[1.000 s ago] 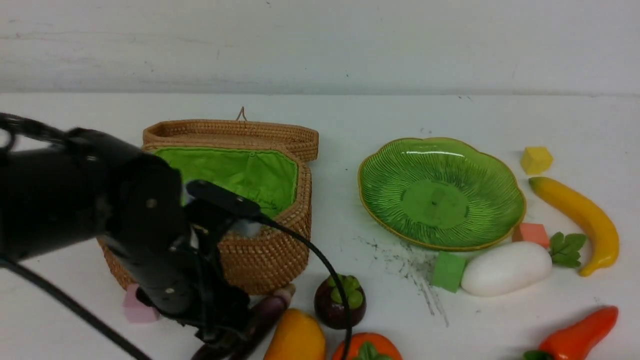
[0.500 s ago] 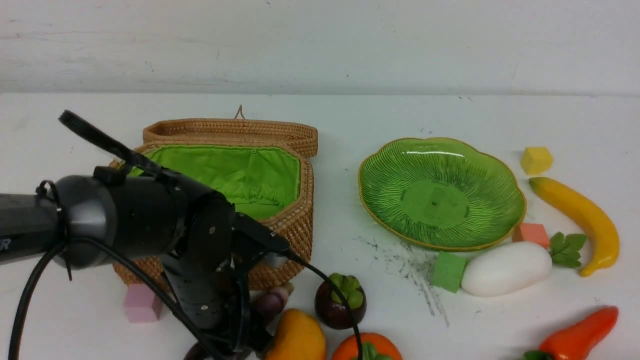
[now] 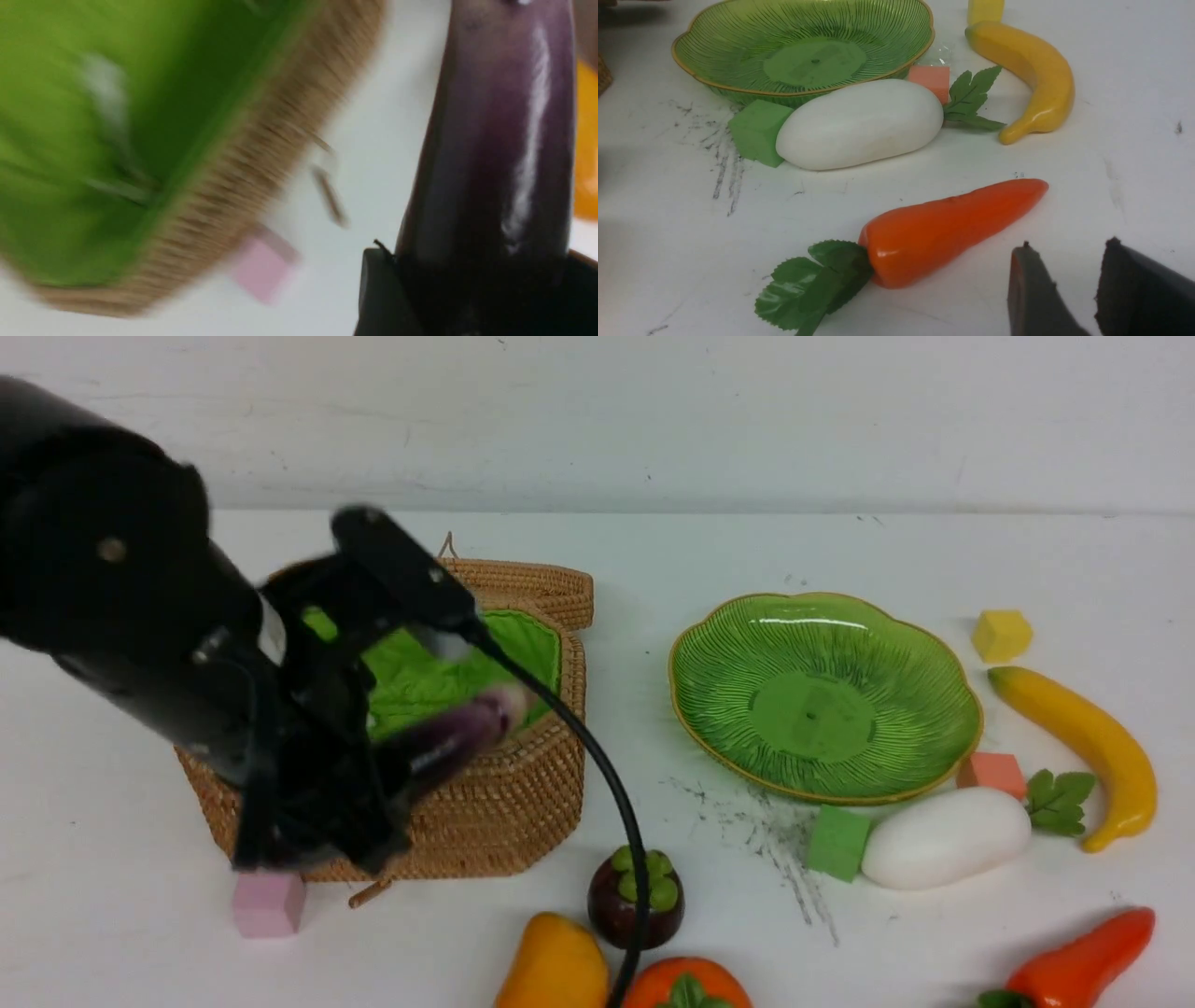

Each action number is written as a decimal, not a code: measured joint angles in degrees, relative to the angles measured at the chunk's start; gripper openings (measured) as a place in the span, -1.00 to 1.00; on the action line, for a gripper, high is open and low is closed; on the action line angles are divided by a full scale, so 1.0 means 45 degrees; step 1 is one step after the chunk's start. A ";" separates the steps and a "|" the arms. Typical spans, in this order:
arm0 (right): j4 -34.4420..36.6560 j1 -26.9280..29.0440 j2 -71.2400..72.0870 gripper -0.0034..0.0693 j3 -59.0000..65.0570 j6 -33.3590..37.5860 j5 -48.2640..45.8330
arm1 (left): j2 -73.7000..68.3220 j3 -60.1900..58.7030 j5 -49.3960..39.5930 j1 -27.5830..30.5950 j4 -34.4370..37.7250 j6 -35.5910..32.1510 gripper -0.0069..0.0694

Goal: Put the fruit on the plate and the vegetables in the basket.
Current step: Use the left arm to grab an eggplant and put it into the left basket, then grab the mango with your left arm and place it on the right plate, then grab a tomato with your left arm and place it on the plate on the right.

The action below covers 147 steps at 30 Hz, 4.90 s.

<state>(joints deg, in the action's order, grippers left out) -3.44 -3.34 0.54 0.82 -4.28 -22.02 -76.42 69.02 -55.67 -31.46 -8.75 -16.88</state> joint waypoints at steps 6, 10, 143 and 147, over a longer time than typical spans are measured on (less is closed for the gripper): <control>0.0000 0.0000 0.0000 -0.25 0.0000 0.0000 0.0000 | -0.1195 0.1125 0.1089 0.0733 -0.1943 -0.1483 0.23; 0.0000 0.0000 0.0000 -0.25 0.0000 0.0000 0.0000 | -0.3335 0.1445 0.1887 0.1790 -0.2344 -0.2707 0.23; 0.0000 0.0000 0.0000 -0.25 0.0000 0.0000 0.0000 | -1.2779 1.5647 -0.2501 -0.1396 0.3090 0.4789 0.79; 0.0000 0.0000 0.0000 -0.25 0.0000 0.0000 0.0000 | -0.9791 1.3676 -0.3316 -0.1267 0.3964 0.3477 0.71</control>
<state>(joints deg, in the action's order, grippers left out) -3.44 -3.34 0.54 0.82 -4.28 -22.02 -120.48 130.56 -70.59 -37.16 9.08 -1.23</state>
